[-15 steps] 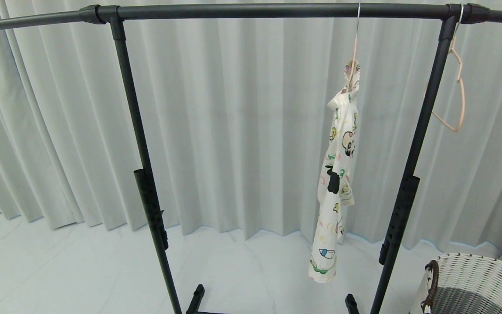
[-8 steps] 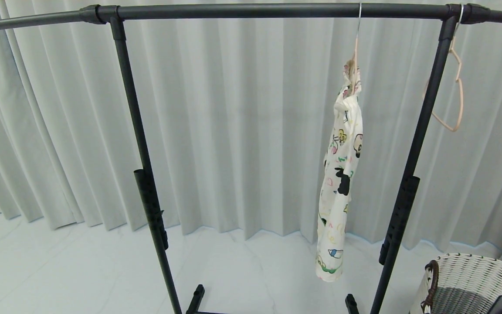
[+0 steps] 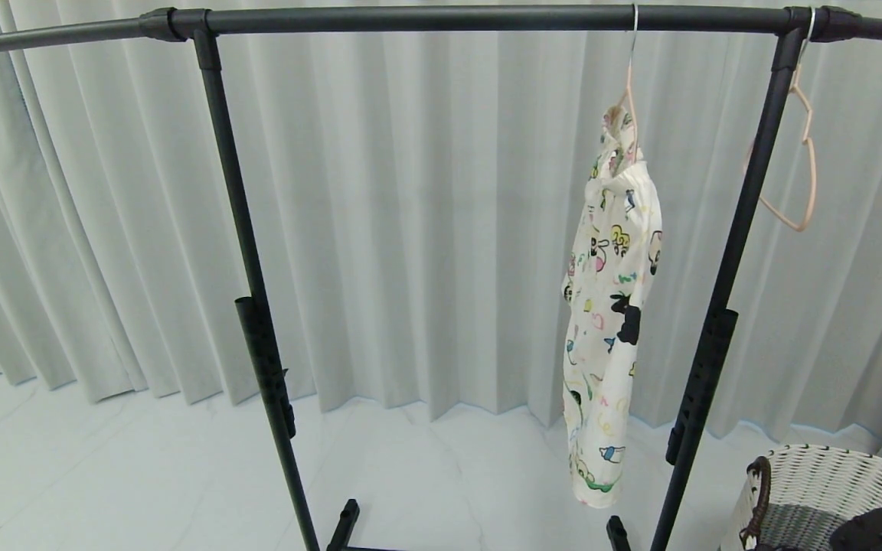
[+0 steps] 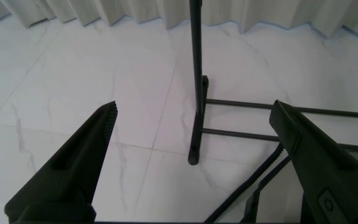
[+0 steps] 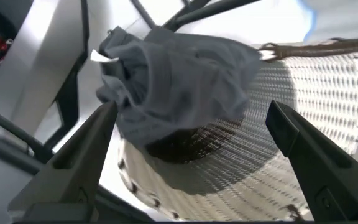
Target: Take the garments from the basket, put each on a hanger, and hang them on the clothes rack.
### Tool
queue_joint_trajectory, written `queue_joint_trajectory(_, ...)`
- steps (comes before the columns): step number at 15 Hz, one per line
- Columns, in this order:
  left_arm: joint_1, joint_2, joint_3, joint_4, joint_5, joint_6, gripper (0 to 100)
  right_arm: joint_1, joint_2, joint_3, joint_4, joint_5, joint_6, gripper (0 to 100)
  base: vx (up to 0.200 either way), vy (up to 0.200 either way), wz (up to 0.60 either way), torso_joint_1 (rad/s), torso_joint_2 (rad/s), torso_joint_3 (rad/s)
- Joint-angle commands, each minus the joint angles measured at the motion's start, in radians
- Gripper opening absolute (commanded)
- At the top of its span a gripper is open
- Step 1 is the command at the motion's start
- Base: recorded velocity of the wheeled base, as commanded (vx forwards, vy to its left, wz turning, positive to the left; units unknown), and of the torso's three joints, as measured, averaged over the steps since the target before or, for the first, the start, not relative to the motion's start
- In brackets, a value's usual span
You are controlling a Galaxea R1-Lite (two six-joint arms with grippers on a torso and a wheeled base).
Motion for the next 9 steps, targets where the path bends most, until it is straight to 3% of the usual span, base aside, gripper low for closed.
queue_joint_trajectory(1, 0.0, 0.003, 0.0, 0.0, 0.0, 0.0, 100, 0.005, 0.142, -0.025, -0.04, -0.004, 0.015, 100, 0.0, 0.0, 0.0, 0.0, 0.0, 0.0)
queue_joint_trajectory(4, 0.0, 0.001, 0.0, 0.0, 0.0, -0.002, 100, 0.004, 0.221, -0.038, -0.042, -0.027, 0.067, 100, 0.0, 0.0, 0.0, 0.0, 0.0, 0.0)
queue_joint_trajectory(7, 0.001, 0.0, 0.0, 0.0, 0.0, -0.003, 100, -0.004, 0.251, -0.038, -0.042, -0.107, 0.084, 100, 0.0, 0.0, 0.0, 0.0, 0.0, 0.0)
queue_joint_trajectory(9, 0.0, 0.0, 0.0, 0.0, 0.0, -0.002, 100, -0.016, 0.251, -0.043, -0.045, -0.107, 0.092, 100, 0.0, 0.0, 0.0, 0.0, 0.0, 0.0)
